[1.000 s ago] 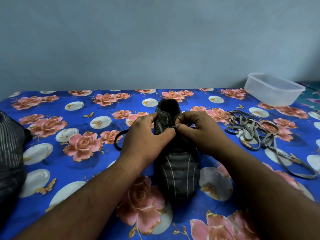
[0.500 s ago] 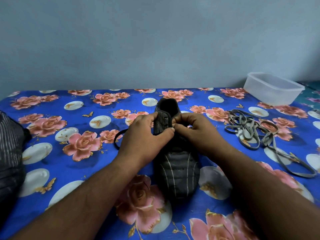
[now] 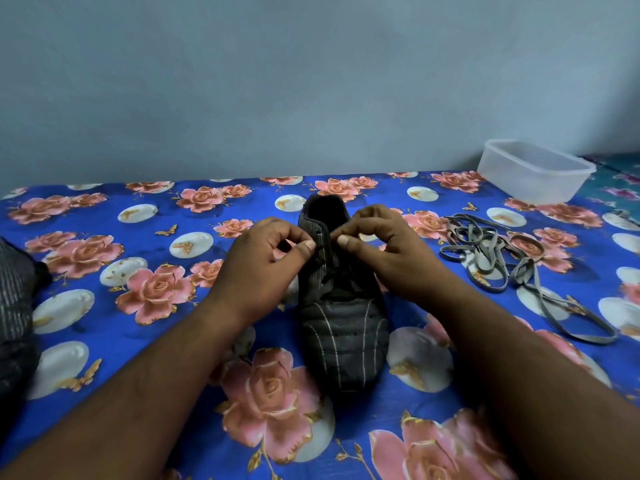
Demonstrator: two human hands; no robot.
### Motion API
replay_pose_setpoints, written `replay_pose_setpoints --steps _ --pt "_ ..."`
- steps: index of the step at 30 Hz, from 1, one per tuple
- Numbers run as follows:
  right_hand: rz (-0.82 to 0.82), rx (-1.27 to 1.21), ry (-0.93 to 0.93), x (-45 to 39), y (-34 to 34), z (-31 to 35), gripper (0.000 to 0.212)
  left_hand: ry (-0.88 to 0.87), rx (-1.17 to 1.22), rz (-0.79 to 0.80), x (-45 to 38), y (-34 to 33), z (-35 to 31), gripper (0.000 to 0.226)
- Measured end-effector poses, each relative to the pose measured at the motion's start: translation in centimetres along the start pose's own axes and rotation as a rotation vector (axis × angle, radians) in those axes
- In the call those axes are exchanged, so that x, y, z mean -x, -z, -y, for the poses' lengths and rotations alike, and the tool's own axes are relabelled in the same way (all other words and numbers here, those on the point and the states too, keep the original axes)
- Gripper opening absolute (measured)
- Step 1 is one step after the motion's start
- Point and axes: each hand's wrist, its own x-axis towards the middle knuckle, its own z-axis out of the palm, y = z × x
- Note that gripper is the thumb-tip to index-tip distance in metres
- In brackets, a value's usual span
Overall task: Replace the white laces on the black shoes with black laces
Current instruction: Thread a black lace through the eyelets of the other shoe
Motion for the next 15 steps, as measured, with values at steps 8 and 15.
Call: replay_pose_setpoints --steps 8,15 --pt "0.014 0.093 -0.009 -0.2 1.0 -1.7 0.025 0.318 0.387 -0.031 -1.1 1.3 1.6 0.018" --pt "0.032 0.009 -0.036 -0.1 1.3 -1.1 0.029 0.467 0.243 -0.401 -2.5 3.1 5.1 0.020"
